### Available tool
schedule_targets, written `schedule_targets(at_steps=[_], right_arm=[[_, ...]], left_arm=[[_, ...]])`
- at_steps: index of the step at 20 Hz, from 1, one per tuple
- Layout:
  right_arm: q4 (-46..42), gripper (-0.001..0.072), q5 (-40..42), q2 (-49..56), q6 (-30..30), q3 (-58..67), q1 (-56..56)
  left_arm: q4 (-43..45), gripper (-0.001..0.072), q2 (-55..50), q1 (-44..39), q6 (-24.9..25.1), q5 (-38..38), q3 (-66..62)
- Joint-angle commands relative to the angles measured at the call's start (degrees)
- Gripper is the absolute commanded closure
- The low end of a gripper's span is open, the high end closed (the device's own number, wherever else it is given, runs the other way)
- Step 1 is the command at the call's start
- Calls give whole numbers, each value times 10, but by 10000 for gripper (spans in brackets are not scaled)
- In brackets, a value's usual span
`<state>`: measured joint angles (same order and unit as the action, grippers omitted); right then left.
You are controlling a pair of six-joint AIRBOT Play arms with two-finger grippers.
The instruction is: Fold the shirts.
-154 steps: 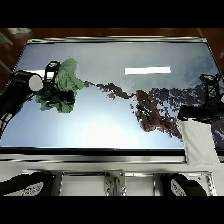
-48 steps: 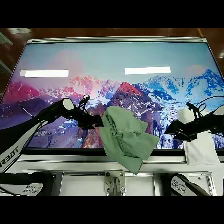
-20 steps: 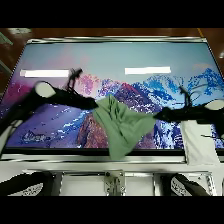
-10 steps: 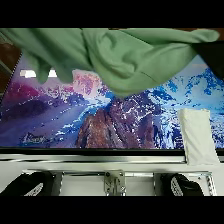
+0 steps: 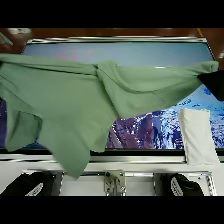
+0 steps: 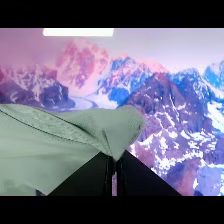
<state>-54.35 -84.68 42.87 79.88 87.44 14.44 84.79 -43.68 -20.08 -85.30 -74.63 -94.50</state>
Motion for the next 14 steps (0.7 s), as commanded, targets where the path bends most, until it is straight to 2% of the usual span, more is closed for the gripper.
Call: schedule_targets(at_steps=[1,4,6,8,11,14], right_arm=[[-33,639,-71,20,3,2,0],[-32,639,-131,51,13,-20,0],[-32,639,-122,65,14,-66,0],[-32,639,-82,86,14,-123,0],[-25,639,25,127,13,-196,0],[-28,639,110,195,10,-232,-30]], left_arm=[[20,673,-1,0,-5,-24,92],[-3,673,-2,1,-5,7,194],[-15,673,-3,1,-16,63,256],[-15,674,-13,1,-35,115,301],[-15,674,-56,1,-55,166,338],[-40,673,-131,1,-57,229,342]])
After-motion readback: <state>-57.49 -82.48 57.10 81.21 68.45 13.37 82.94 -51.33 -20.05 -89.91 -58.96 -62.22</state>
